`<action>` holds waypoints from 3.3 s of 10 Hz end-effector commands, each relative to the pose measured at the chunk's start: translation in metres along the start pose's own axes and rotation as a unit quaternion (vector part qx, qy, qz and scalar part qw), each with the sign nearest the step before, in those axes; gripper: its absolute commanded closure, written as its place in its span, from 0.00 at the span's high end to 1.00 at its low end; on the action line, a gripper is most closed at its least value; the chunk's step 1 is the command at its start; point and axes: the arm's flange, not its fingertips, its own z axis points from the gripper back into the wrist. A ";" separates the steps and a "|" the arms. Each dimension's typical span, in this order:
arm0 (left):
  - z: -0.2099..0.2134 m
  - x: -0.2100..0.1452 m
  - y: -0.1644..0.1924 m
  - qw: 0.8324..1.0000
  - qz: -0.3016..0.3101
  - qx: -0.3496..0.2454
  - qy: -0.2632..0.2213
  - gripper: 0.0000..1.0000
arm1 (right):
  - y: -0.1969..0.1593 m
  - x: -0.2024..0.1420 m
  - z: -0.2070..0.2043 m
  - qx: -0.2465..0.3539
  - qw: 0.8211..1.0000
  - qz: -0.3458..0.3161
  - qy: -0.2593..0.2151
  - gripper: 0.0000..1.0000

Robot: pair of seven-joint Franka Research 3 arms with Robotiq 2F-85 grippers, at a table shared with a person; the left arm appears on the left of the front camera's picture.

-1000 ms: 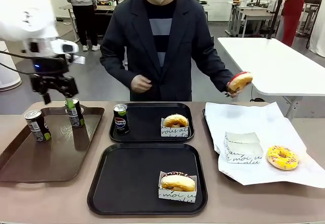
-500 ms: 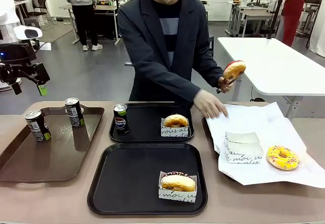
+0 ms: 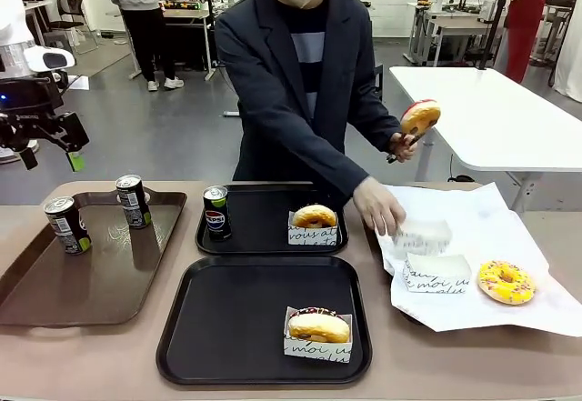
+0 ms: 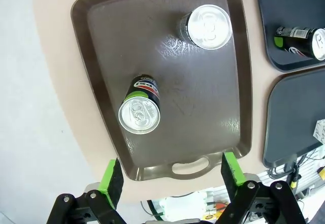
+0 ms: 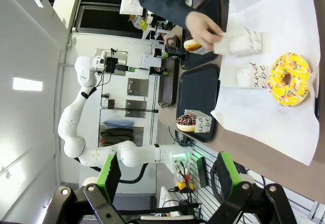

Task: Set up donuts and drinks on trays.
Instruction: Pick up one Pepsi coke from the Handle tray and place it on the Flat Tray without a Pepsi coke.

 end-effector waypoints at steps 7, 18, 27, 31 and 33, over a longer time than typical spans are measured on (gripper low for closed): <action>-0.044 -0.005 0.016 0.994 0.008 0.056 -0.096 1.00 | 0.001 0.002 0.001 0.012 1.000 0.010 -0.006 1.00; -0.103 -0.015 0.026 0.995 0.055 0.053 -0.062 1.00 | 0.001 0.002 0.001 0.012 1.000 0.010 -0.006 1.00; -0.124 -0.002 0.025 0.995 0.067 0.037 -0.059 0.21 | 0.001 0.002 0.001 0.012 1.000 0.010 -0.006 1.00; -0.122 -0.003 0.025 0.996 0.065 0.039 -0.054 0.11 | 0.001 0.002 0.001 0.012 1.000 0.010 -0.006 1.00; -0.092 -0.010 0.020 0.997 0.048 0.037 -0.055 0.00 | 0.001 0.002 0.001 0.012 1.000 0.010 -0.006 1.00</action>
